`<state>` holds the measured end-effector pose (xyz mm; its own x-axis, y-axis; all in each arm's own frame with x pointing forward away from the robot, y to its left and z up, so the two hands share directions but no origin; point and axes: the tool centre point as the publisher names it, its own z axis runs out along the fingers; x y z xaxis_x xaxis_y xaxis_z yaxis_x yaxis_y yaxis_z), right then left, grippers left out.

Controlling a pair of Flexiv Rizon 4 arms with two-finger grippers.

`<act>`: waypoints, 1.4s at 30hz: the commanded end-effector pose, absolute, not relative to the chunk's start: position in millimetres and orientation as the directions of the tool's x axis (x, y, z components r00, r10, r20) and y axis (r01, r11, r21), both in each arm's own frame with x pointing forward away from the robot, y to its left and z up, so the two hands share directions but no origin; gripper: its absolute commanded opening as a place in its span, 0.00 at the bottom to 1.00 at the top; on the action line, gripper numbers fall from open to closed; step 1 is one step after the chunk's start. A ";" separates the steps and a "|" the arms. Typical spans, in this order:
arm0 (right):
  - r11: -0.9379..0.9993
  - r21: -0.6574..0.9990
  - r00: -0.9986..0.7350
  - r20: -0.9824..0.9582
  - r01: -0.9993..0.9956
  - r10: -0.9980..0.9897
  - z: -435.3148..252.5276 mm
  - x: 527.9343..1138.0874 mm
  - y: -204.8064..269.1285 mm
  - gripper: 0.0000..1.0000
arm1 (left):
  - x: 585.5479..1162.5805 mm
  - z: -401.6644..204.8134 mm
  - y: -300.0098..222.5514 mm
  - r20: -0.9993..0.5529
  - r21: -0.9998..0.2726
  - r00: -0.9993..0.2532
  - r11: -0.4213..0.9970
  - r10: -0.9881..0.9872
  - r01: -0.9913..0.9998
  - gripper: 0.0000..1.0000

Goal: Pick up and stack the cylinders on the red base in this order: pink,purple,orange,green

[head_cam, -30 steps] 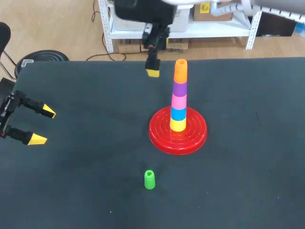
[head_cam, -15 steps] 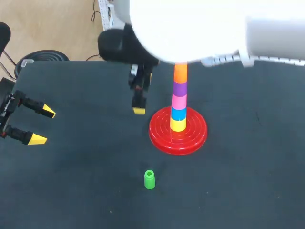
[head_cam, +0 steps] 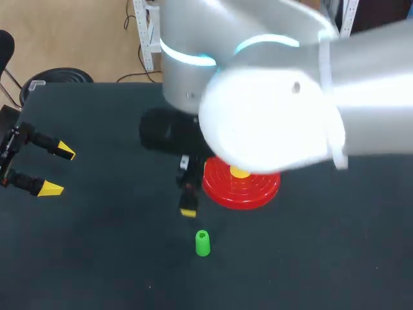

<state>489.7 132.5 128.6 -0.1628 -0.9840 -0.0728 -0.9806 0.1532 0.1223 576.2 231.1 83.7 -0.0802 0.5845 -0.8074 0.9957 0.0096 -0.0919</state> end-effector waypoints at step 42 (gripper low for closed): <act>0.099 0.123 -0.106 -0.044 -0.987 -0.993 15.2 449.8 116.8 1.00 | 576.5 82.6 232.0 -0.809 -0.090 -0.078 0.007 0.583 0.996 1.00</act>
